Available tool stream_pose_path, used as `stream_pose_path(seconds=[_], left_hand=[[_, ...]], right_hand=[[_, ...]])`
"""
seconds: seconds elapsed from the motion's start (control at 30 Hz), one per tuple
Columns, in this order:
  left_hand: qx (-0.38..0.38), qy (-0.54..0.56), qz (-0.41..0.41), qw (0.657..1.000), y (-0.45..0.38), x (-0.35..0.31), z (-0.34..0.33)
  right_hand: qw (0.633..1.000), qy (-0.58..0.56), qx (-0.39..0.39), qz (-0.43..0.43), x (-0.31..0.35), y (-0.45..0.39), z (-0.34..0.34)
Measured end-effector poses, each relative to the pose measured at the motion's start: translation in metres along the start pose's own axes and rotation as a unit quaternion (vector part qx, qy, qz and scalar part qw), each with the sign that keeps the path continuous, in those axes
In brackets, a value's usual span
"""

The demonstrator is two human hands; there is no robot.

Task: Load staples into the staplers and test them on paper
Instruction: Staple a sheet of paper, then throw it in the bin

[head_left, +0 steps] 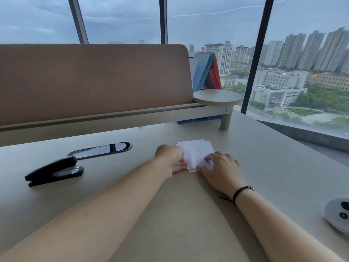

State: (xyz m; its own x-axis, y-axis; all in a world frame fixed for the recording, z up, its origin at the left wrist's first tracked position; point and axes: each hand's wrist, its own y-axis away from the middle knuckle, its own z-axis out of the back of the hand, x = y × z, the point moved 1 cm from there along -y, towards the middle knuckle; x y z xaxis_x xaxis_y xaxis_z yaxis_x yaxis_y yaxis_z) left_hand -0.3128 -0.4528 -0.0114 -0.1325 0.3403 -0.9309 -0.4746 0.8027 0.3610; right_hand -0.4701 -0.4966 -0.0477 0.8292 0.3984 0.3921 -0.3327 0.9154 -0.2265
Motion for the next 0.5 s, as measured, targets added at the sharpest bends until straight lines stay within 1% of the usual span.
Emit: stream_pose_path(seconds=[0.13,0.23,0.33,0.4,0.5], left_hand=[[-0.006,0.005,0.025,1.000,-0.010,-0.001,-0.003],[-0.001,-0.003,0.010,1.000,-0.011,-0.001,-0.008],[-0.025,-0.062,-0.032,0.997,-0.012,0.002,-0.012],[-0.050,-0.124,-0.067,0.989,-0.010,0.003,-0.012],[-0.062,-0.186,-0.114,0.974,-0.002,0.001,-0.010]], right_hand=[[1.000,-0.003,0.001,0.003,0.000,0.000,0.000],[1.000,-0.006,0.001,0.004,0.000,0.001,0.000],[1.000,-0.005,0.003,0.003,0.000,0.001,0.001],[1.000,-0.003,0.005,0.002,0.000,0.002,0.002],[1.000,-0.007,0.005,-0.004,-0.001,0.004,0.002]])
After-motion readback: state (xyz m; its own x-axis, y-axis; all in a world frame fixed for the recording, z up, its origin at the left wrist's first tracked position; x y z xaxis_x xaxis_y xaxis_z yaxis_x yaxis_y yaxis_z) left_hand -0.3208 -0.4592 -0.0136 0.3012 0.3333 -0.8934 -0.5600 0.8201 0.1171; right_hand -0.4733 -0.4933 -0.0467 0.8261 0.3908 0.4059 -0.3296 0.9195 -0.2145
